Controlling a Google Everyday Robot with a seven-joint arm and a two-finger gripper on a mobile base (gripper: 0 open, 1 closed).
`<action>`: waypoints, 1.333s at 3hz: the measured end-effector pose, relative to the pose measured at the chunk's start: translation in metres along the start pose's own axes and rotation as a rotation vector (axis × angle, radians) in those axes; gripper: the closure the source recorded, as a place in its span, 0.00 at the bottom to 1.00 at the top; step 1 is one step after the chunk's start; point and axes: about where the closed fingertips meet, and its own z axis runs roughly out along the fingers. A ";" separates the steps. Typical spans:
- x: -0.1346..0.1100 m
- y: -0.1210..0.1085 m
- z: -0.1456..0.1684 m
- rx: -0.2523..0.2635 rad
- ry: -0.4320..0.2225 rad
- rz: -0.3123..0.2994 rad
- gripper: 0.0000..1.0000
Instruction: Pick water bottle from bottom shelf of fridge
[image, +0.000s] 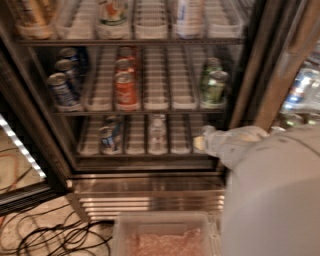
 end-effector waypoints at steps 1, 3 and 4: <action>0.000 0.005 -0.006 -0.010 0.003 0.001 1.00; 0.004 0.005 -0.019 -0.011 0.012 0.012 1.00; 0.002 0.008 -0.023 -0.016 0.012 0.012 1.00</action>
Offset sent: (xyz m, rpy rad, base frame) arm -0.0808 0.0225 0.2106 0.1512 0.0728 0.1131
